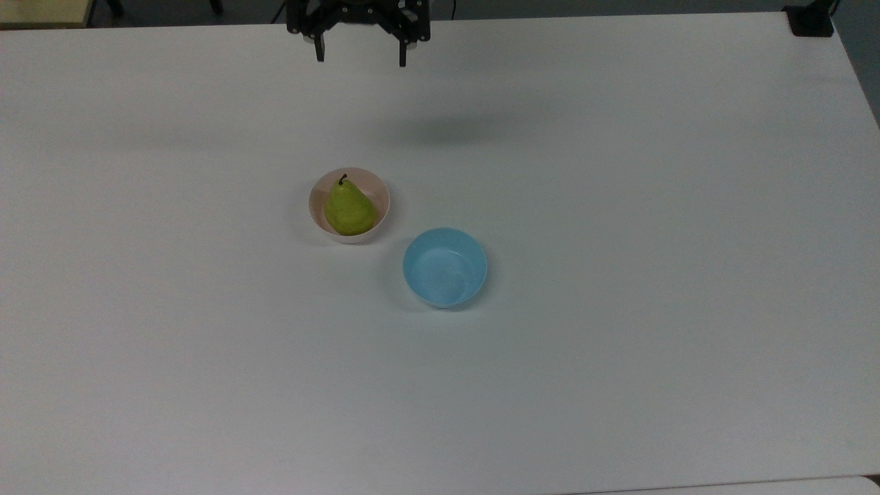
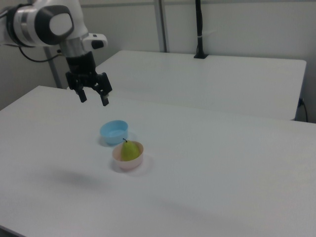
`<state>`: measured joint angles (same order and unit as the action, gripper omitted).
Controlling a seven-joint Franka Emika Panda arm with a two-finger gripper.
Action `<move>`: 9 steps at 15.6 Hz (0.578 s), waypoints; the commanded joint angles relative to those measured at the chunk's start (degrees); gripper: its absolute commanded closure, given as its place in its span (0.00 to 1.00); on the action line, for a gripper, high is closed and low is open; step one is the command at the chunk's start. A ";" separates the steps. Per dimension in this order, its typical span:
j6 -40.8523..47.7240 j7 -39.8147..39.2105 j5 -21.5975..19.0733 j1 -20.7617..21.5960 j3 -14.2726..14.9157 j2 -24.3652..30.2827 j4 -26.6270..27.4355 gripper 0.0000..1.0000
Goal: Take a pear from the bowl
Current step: 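Lower the open gripper over the green pear in the pink bowl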
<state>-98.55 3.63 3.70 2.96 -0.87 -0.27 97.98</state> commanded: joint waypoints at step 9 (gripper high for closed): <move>-12.97 -8.64 -0.10 -3.66 0.34 -13.25 1.87 0.00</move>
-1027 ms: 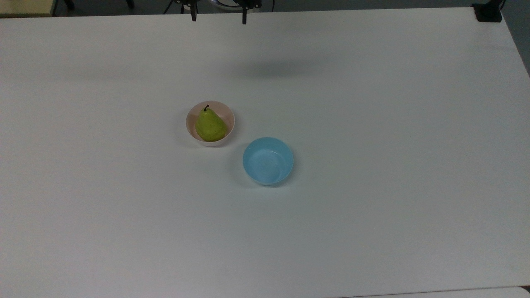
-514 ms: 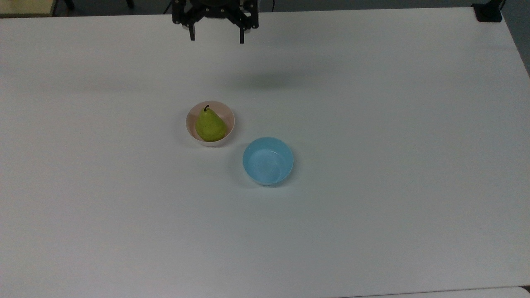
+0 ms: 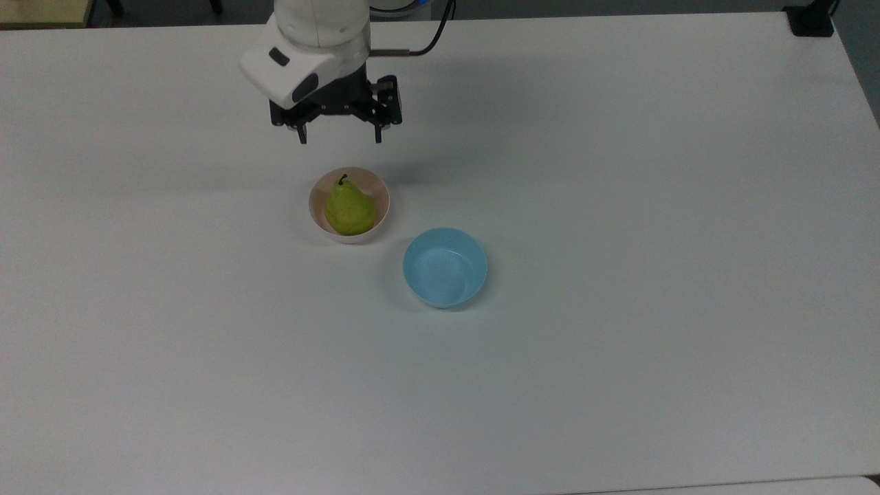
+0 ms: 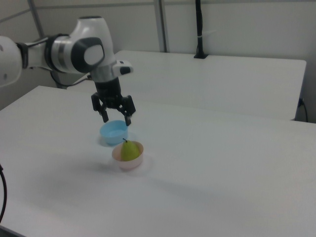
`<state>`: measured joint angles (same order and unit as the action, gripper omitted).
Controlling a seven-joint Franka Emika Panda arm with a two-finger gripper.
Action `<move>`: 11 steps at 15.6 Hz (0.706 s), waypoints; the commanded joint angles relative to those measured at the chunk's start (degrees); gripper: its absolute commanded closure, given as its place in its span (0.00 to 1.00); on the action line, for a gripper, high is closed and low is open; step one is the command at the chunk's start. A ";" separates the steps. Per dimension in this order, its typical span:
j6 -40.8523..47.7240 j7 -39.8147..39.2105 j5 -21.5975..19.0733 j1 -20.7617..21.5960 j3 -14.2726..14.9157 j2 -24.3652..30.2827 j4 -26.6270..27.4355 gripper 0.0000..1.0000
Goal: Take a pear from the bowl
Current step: 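Lower the open gripper over the green pear in the pink bowl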
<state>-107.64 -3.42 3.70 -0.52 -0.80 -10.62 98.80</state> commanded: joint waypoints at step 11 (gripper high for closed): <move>-11.36 -1.42 3.42 -0.01 0.27 -9.95 3.94 0.06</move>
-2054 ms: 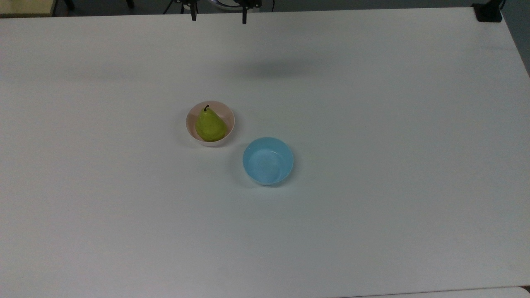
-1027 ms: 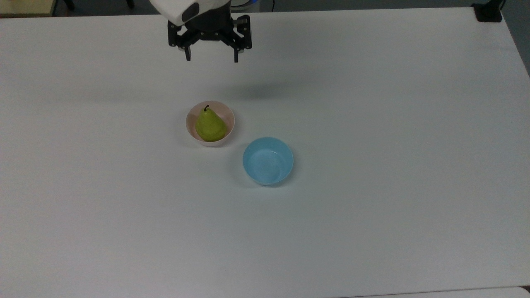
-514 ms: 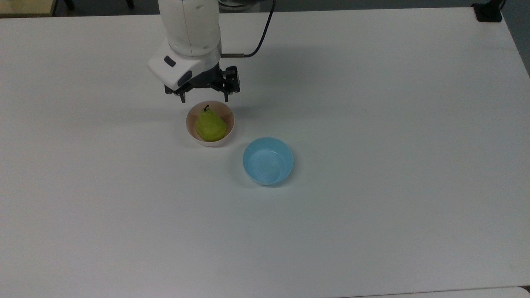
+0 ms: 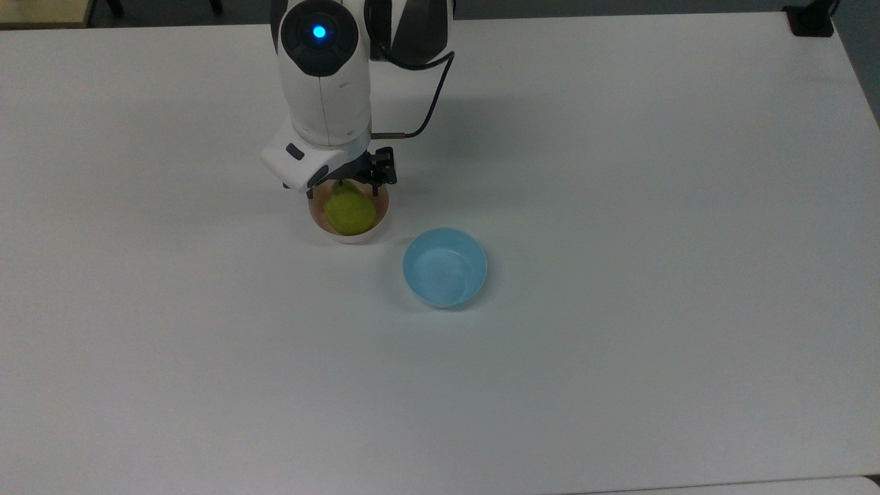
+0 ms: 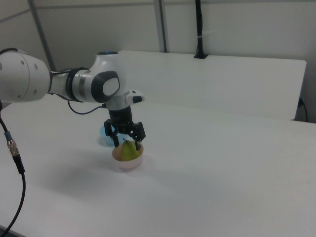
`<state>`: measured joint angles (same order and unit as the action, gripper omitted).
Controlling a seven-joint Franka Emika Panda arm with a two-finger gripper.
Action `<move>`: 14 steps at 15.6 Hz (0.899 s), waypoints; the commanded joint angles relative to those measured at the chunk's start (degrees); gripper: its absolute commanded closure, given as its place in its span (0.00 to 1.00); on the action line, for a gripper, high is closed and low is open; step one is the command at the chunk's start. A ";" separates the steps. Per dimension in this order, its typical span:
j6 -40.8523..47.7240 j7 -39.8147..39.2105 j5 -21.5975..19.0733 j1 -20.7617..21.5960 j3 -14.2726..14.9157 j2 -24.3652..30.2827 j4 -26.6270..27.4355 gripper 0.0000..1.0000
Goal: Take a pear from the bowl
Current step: 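Close the gripper around the green pear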
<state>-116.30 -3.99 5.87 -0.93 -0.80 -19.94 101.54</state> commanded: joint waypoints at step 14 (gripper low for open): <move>-0.70 -0.58 1.43 1.20 0.18 1.12 1.21 0.58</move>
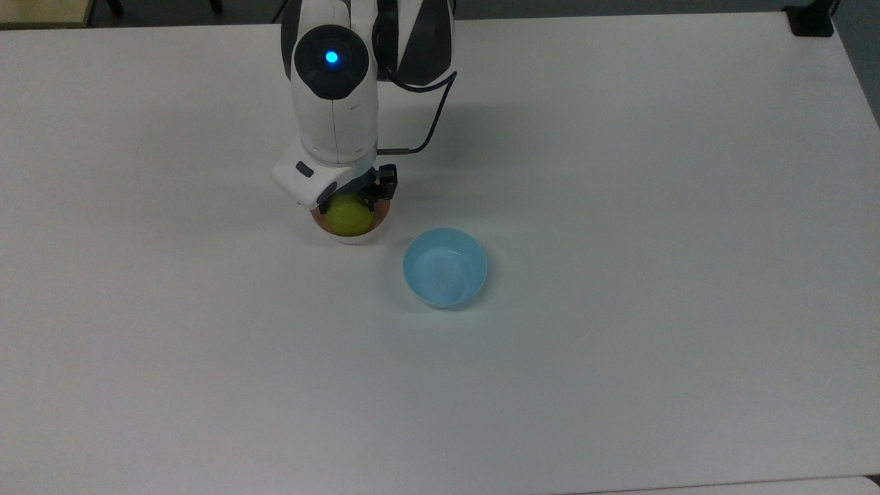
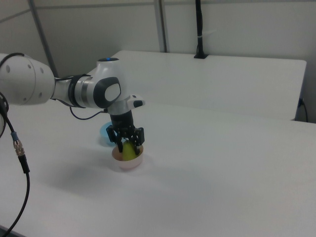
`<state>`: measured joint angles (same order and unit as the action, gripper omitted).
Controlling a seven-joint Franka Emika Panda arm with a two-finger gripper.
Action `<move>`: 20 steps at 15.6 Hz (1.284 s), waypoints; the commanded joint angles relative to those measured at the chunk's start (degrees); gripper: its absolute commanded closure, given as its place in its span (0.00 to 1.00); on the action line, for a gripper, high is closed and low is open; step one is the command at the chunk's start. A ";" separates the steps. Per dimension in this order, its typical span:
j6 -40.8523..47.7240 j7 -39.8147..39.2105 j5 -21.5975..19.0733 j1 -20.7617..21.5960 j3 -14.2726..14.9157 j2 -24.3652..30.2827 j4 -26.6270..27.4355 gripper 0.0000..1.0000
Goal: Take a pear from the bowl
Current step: 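Close the gripper around the green pear, then lift the pear out of the pink bowl and carry it away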
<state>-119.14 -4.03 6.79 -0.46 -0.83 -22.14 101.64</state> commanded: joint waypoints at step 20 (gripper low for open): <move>10.17 -11.78 -0.47 -11.31 1.62 7.73 -7.86 0.58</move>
<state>-105.80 -12.22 6.77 -8.87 0.74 -12.16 94.94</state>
